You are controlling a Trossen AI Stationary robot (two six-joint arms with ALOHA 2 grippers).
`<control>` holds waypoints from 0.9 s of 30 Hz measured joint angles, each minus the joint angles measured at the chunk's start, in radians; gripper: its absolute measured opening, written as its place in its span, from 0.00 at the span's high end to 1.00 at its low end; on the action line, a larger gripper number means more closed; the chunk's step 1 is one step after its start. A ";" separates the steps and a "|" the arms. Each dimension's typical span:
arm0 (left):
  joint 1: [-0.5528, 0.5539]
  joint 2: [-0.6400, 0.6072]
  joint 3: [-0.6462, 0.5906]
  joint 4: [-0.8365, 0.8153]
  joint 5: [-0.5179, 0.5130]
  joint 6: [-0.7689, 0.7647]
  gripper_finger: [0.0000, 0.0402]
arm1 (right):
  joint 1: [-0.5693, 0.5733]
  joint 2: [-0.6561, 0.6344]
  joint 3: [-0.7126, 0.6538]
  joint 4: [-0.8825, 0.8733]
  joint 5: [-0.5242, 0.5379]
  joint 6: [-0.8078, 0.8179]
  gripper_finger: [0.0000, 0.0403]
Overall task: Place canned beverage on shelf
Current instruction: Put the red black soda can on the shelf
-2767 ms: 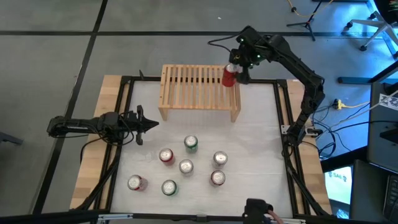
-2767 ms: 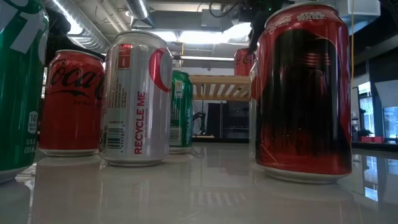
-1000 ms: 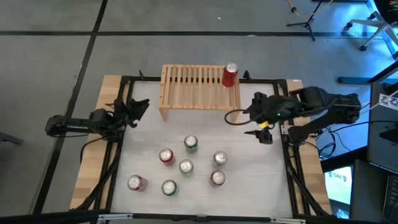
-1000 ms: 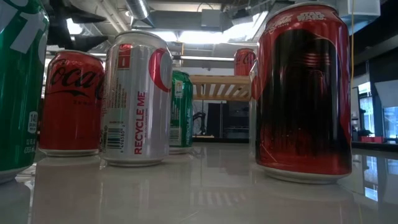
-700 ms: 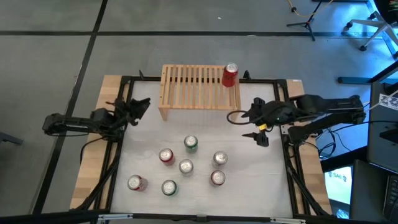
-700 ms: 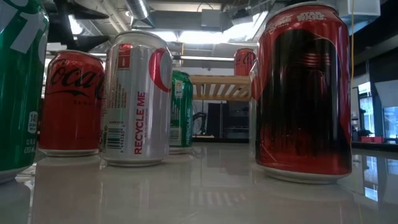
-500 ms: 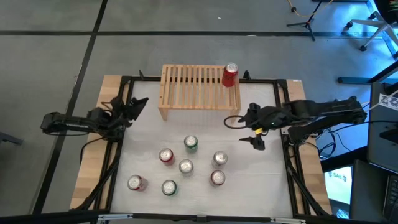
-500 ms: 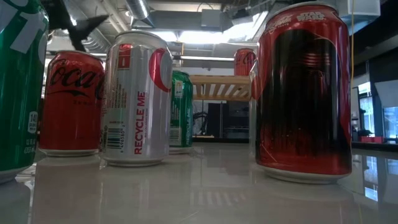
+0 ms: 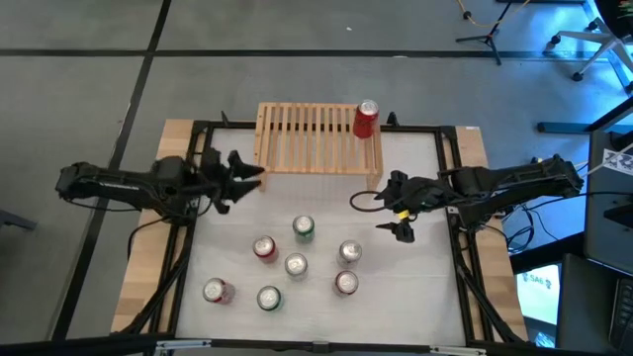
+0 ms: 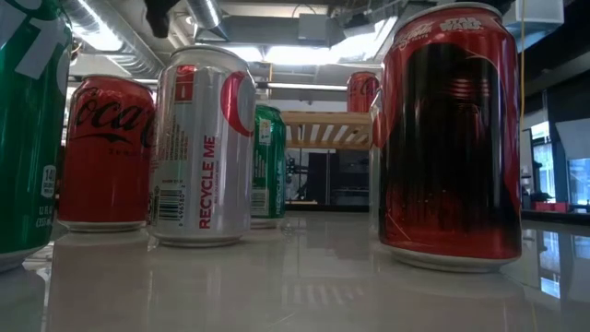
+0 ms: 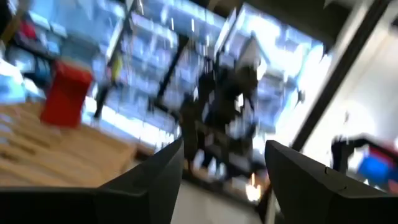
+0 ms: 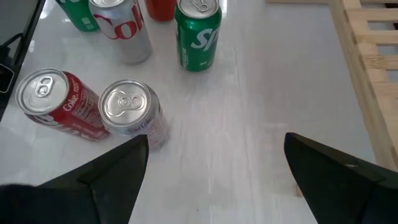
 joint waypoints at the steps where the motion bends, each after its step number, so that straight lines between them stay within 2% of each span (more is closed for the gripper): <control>1: -0.008 0.016 0.031 -0.058 0.010 0.001 0.45 | 0.000 0.000 0.000 0.000 0.000 0.000 0.08; 8: -0.089 0.106 0.209 -0.367 0.030 0.045 0.45 | 0.000 0.000 0.000 0.000 0.000 0.000 0.08; 15: -0.177 0.174 0.330 -0.595 0.029 0.093 0.45 | 0.000 0.000 0.000 0.000 0.000 0.000 0.08; 19: -0.228 0.197 0.352 -0.657 0.029 0.091 0.45 | 0.000 0.000 0.000 0.000 0.000 0.000 0.08; 27: -0.298 0.200 0.353 -0.677 0.018 0.090 0.45 | 0.000 0.000 0.000 0.004 0.000 0.000 0.08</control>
